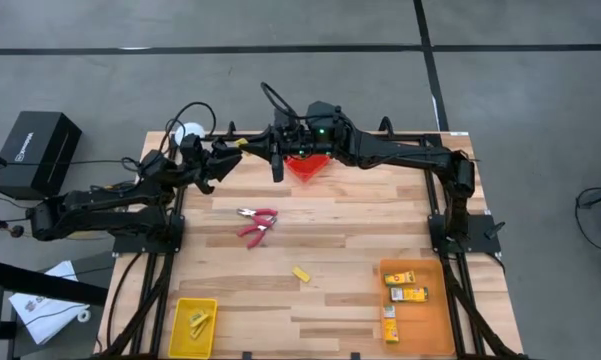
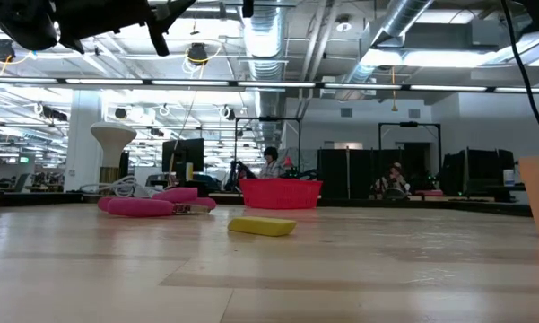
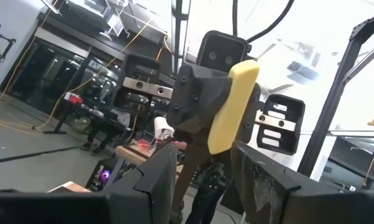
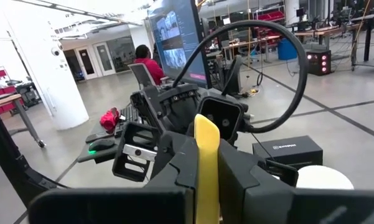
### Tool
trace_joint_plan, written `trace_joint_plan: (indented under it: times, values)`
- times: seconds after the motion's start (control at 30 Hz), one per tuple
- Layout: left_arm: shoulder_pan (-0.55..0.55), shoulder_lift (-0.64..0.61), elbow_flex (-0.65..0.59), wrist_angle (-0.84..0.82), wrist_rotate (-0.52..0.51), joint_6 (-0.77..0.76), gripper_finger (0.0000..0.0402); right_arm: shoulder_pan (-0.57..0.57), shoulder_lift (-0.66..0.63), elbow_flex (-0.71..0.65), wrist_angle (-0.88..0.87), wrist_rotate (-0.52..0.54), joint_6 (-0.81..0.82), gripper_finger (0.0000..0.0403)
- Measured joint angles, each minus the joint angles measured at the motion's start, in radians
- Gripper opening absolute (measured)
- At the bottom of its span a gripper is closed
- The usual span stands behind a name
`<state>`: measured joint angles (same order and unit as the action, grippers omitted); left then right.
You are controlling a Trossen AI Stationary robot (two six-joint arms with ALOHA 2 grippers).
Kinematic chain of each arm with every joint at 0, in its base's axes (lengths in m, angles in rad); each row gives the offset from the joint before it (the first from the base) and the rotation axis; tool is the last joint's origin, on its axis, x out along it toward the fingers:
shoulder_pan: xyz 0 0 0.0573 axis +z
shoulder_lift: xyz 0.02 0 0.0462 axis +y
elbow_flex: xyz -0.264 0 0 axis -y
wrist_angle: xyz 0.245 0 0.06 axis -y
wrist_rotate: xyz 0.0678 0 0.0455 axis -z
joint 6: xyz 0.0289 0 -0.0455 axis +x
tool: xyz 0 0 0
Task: Pick & Place School Supplies
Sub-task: Put the yellow eraser into the yellow bin
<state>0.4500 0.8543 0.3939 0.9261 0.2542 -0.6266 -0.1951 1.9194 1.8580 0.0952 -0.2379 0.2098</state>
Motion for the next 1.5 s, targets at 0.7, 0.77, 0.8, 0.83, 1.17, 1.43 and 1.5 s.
trace_joint_plan:
  times: [0.7, 0.77, 0.8, 0.83, 1.17, 1.43, 1.5]
  values:
    - [-0.021, 0.13, 0.081, 0.063, 0.037, 0.008, 0.015, -0.008, 0.036, -0.001, 0.073, -0.024, 0.045, 0.0021]
    - [-0.02, 0.128, 0.082, 0.073, 0.032, 0.008, 0.015, -0.009, 0.032, 0.001, 0.066, -0.025, 0.045, 0.0021]
    - [-0.02, 0.128, 0.083, 0.073, 0.032, 0.008, 0.015, -0.009, 0.032, 0.001, 0.063, -0.024, 0.045, 0.0021]
    - [-0.019, 0.128, 0.083, 0.069, 0.035, 0.008, 0.015, -0.01, 0.032, 0.001, 0.059, -0.025, 0.045, 0.0021]
    - [0.008, 0.13, 0.082, 0.067, 0.042, 0.018, 0.015, -0.019, 0.032, 0.001, 0.041, -0.045, 0.045, 0.0021]
    - [0.037, 0.129, 0.082, 0.071, 0.05, 0.019, 0.0087, -0.022, 0.032, 0.001, 0.04, -0.045, 0.044, 0.0021]
    - [0.042, 0.129, 0.082, 0.071, 0.049, 0.02, 0.0047, -0.027, 0.032, 0.001, 0.039, -0.046, 0.045, 0.0021]
